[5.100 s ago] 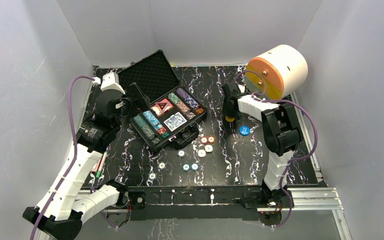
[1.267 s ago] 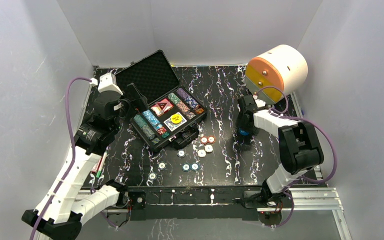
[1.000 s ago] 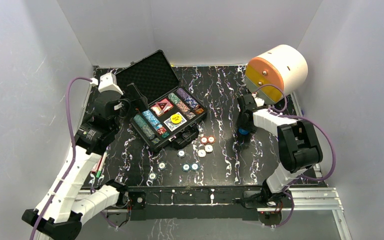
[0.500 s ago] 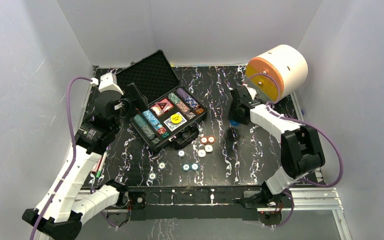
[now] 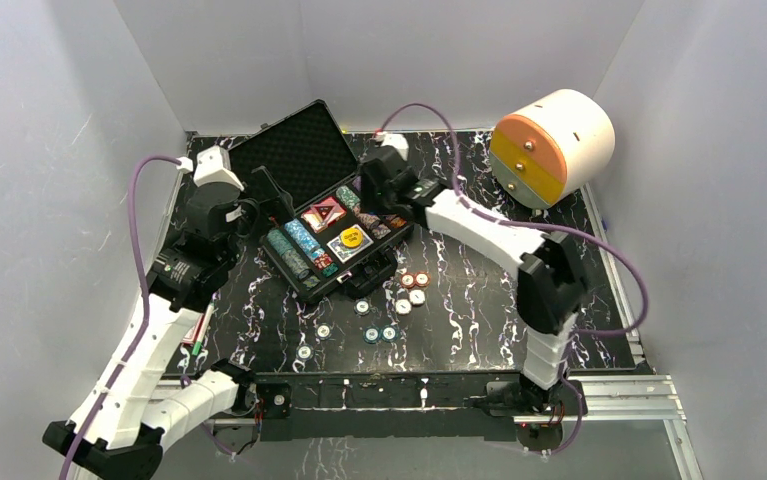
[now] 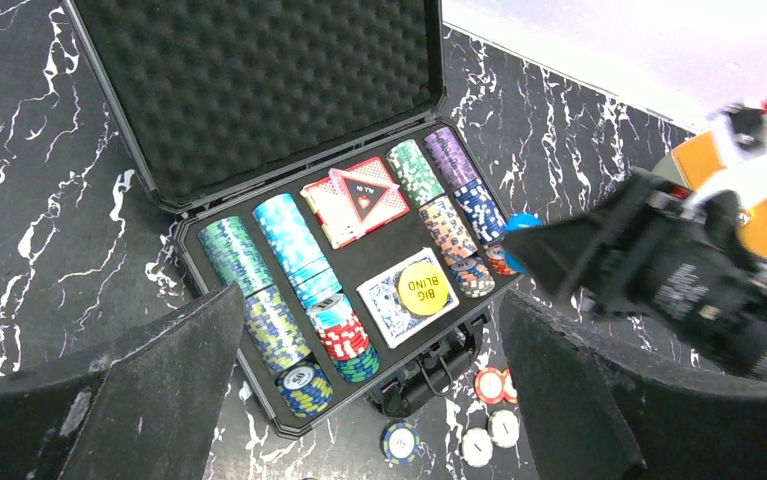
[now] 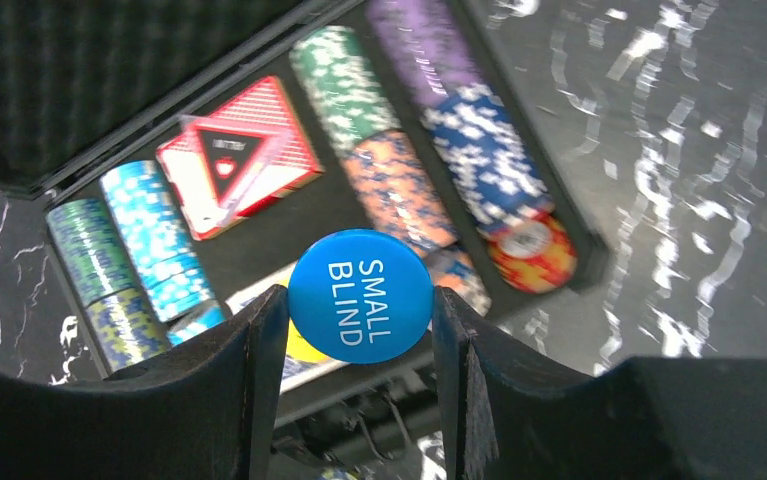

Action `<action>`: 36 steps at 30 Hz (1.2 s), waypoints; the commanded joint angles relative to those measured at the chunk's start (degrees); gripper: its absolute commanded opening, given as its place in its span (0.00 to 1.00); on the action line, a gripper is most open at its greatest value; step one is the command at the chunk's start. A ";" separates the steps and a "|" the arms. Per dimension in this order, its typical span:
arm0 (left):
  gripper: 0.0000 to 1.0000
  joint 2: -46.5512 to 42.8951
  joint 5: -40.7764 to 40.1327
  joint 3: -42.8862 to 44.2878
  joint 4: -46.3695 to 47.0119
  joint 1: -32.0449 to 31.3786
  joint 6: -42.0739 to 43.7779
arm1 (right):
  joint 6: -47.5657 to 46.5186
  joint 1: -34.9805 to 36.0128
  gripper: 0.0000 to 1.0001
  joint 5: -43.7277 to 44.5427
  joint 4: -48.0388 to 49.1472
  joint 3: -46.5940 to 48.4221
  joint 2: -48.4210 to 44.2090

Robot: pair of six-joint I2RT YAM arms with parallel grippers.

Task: Pack up texas hold em set

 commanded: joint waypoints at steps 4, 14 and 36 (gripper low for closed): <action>0.98 -2.99 -4.10 -0.40 -0.92 -0.03 1.05 | -5.97 5.20 0.50 1.11 1.95 15.35 12.03; 0.98 -4.51 -7.17 -0.62 -1.62 -0.03 1.68 | -8.71 6.38 0.51 -1.18 -0.58 29.78 24.63; 0.98 -3.29 -6.61 -0.73 -1.75 -0.03 2.28 | -13.14 6.53 0.54 -4.37 -2.91 39.43 34.92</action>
